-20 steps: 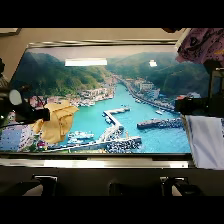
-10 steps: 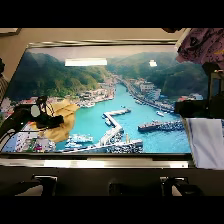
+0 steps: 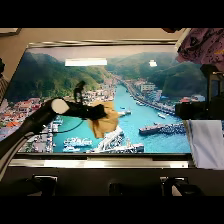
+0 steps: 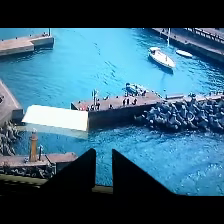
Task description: Fold the clothes and pants, and hang the long-sleeved shirts on hangers.
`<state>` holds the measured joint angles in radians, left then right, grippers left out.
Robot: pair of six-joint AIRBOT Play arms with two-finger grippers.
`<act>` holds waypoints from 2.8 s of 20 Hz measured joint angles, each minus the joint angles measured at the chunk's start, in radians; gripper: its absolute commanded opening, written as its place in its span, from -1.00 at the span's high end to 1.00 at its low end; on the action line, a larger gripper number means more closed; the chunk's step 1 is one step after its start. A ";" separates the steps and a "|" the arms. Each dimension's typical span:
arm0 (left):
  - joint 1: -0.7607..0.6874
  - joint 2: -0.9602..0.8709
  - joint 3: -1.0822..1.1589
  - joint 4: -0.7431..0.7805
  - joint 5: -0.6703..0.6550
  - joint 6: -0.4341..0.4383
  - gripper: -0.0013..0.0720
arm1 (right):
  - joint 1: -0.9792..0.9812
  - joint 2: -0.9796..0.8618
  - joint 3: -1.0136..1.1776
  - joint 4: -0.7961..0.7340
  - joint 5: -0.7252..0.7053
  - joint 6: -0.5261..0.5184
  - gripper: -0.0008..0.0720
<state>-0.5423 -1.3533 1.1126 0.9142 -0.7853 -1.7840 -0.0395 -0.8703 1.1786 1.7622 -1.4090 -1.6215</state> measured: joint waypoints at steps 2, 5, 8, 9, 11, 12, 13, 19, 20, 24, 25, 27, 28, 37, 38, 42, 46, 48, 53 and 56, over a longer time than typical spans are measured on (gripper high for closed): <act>-0.096 -0.057 0.014 -0.021 0.106 -0.035 0.37 | 0.000 0.000 0.000 -0.001 -0.007 -0.002 0.39; -0.172 -0.150 0.023 -0.039 0.187 -0.089 -0.71 | 0.000 0.000 0.000 -0.022 -0.006 -0.010 0.26; -0.129 -0.163 0.027 -0.045 0.165 -0.083 -0.68 | -0.008 0.000 0.000 -0.117 0.020 -0.028 -0.08; -0.092 -0.147 0.028 -0.045 0.142 -0.055 -0.68 | -0.024 -0.002 0.000 -0.161 0.047 -0.018 -0.09; 0.004 -0.101 0.029 -0.042 0.076 0.018 -0.68 | -0.076 -0.021 -0.005 -0.183 0.114 0.020 -0.09; 0.056 -0.076 0.029 -0.032 0.040 0.047 -0.68 | -0.109 -0.041 -0.013 -0.151 0.142 0.033 -0.10; 0.111 -0.048 0.029 -0.021 -0.001 0.070 -0.68 | -0.142 -0.072 -0.028 -0.090 0.165 0.044 -0.23; 0.346 0.028 0.029 0.029 -0.191 0.127 -0.68 | -0.170 -0.350 -0.198 0.363 0.204 -0.077 -0.56; 0.363 0.031 0.029 0.031 -0.215 0.130 -0.68 | -0.153 -0.390 -0.224 0.411 0.210 -0.105 -0.56; 0.397 0.039 0.027 0.038 -0.265 0.142 -0.68 | -0.057 -0.518 -0.285 0.546 0.254 -0.184 -0.53; 0.400 0.039 0.027 0.038 -0.267 0.143 -0.68 | -0.029 -0.544 -0.291 0.569 0.270 -0.195 -0.50; 0.405 0.040 0.027 0.039 -0.278 0.144 -0.68 | 0.019 -0.587 -0.299 0.601 0.296 -0.206 -0.44; 0.406 0.040 0.027 0.039 -0.279 0.145 -0.68 | 0.039 -0.605 -0.301 0.614 0.309 -0.211 -0.30; 0.388 0.032 -0.017 0.039 -0.273 0.146 -0.68 | 0.101 -0.618 -0.306 0.669 0.384 -0.230 0.90; 0.376 0.029 -0.048 0.037 -0.251 0.146 -0.68 | 0.102 -0.602 -0.306 0.661 0.388 -0.226 0.89; 0.292 0.001 -0.196 -0.041 -0.141 0.179 -0.68 | 0.103 -0.539 -0.306 0.634 0.387 -0.195 0.90; 0.172 -0.050 -0.263 -0.133 -0.049 0.238 -0.68 | 0.103 -0.502 -0.306 0.621 0.370 -0.165 0.90; 0.124 -0.079 -0.276 -0.161 -0.021 0.250 -0.68 | 0.103 -0.494 -0.306 0.620 0.360 -0.157 0.89; 0.060 -0.136 -0.286 -0.243 0.061 0.264 0.92 | 0.103 -0.476 -0.306 0.614 0.329 -0.147 0.90; 0.074 -0.141 -0.263 -0.248 0.073 0.279 0.93 | 0.104 -0.433 -0.300 0.593 0.328 -0.145 0.90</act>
<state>-0.4679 -1.4944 0.8494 0.6666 -0.7120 -1.5051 0.0643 -1.3029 0.8787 2.3550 -1.0809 -1.7664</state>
